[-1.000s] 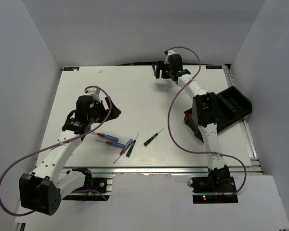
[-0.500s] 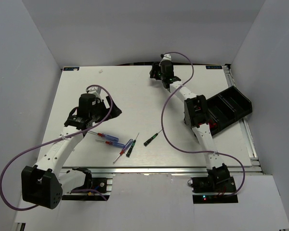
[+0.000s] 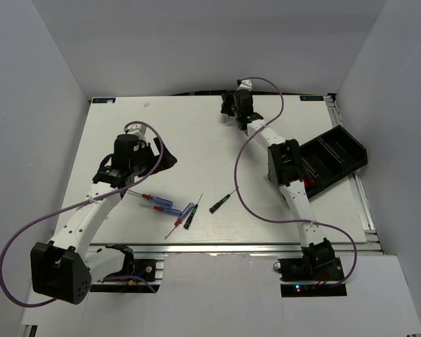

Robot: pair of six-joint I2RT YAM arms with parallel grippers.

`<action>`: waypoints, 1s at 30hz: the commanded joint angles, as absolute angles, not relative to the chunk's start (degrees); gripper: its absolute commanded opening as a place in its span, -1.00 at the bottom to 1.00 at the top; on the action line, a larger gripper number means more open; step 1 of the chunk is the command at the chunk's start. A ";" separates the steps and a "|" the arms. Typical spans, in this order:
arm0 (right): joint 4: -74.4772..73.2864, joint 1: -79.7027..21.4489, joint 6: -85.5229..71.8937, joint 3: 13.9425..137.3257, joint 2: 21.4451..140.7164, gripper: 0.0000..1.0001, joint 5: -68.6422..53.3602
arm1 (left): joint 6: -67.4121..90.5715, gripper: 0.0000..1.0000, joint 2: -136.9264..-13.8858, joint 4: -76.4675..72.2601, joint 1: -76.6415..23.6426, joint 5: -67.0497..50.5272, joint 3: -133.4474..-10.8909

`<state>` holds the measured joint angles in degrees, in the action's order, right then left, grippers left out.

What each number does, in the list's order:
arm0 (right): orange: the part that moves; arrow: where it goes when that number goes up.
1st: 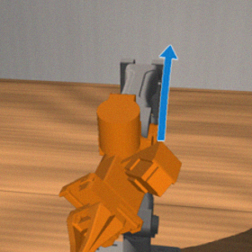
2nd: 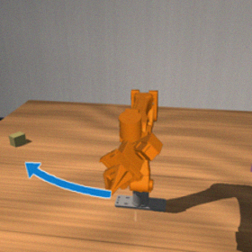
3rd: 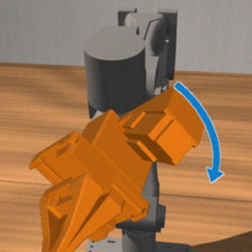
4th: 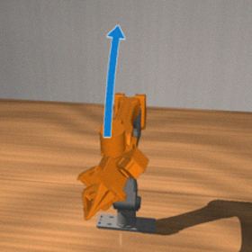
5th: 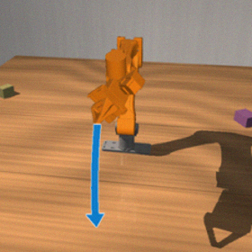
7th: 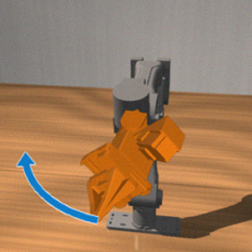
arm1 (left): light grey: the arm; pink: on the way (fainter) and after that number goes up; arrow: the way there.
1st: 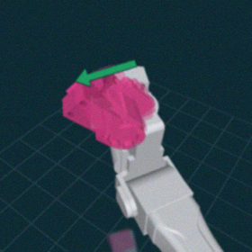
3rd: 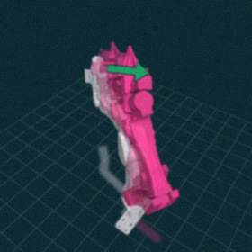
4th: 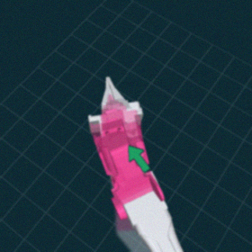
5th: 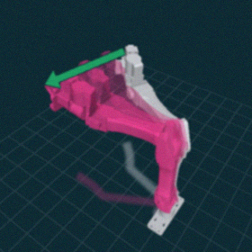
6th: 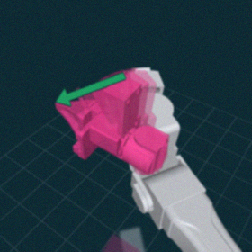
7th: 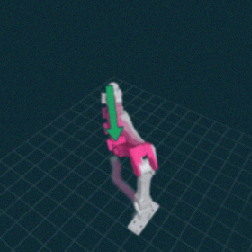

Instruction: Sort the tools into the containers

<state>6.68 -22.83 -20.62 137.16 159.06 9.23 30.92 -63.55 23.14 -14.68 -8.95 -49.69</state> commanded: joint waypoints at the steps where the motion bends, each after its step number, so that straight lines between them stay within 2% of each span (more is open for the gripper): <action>1: 10.64 -22.50 -19.86 138.35 159.08 0.17 11.16 | 30.94 0.96 -63.98 22.94 -14.24 -8.00 -52.03; 4: 9.67 -22.33 -20.48 136.85 158.47 0.13 10.38 | 30.41 0.96 -64.86 22.76 -14.33 -8.17 -52.64; 10: 8.09 -22.15 -21.53 134.48 156.89 -0.12 8.79 | 30.15 0.96 -65.57 22.68 -14.06 -8.09 -53.96; 17: 4.31 -20.75 -25.04 138.42 159.26 -0.20 7.12 | 29.80 0.96 -65.65 22.32 -13.62 -7.56 -54.49; 30: 2.29 -20.74 -24.43 136.67 157.85 -0.43 3.96 | 29.36 0.96 -66.71 21.80 -12.66 -7.29 -56.34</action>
